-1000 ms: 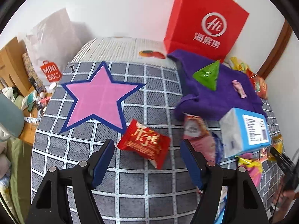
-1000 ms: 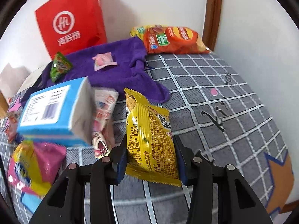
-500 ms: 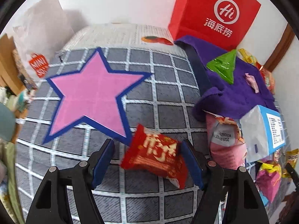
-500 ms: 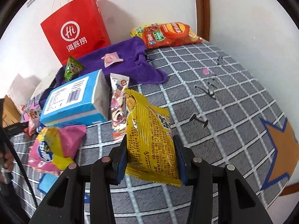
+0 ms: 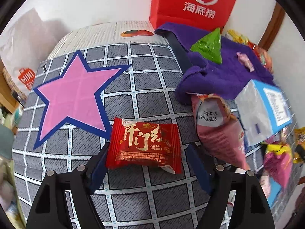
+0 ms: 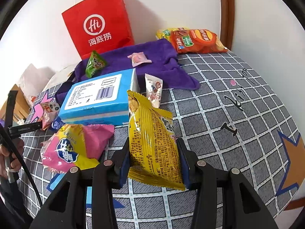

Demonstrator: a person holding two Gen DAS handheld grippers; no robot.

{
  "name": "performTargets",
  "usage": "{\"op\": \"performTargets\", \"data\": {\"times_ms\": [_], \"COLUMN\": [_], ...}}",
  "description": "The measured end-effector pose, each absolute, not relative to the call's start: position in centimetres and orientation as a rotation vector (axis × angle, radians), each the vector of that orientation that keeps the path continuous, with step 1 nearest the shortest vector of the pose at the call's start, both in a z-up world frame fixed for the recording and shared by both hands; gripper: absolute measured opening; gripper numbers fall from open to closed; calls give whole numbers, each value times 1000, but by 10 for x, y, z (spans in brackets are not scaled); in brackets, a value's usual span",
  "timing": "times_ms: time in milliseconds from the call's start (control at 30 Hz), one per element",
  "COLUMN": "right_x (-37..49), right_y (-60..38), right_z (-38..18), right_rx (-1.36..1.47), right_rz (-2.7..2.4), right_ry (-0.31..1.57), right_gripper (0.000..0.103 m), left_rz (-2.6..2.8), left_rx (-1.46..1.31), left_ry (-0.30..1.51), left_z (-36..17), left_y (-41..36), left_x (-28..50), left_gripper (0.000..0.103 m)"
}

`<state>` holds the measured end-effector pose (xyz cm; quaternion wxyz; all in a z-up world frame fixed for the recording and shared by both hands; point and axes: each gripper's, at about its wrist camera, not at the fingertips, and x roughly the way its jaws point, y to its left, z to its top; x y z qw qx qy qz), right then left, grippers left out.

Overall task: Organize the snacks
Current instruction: 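Grasp the red packet with left tool while right tool grasps yellow chip bag, then carry both packs onto the purple towel and open both tools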

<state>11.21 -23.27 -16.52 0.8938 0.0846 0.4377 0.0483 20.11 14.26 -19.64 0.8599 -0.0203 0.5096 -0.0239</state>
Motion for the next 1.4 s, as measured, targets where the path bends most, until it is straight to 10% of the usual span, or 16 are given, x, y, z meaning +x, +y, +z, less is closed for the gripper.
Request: {"op": "performTargets", "data": {"times_ms": [367,1400], "right_x": [97,208], "right_y": [-236,-206], "right_z": [-163,-62], "right_rx": [174,88], "right_rz": [104,219], "right_ry": [912,787], "right_gripper": [44,44], "left_rz": [4,-123], "left_rx": [2,-44], "left_ry": [1017,848], "left_z": [-190,-60], "left_y": [137,71], "left_x": [191,215], "left_gripper": [45,46]}}
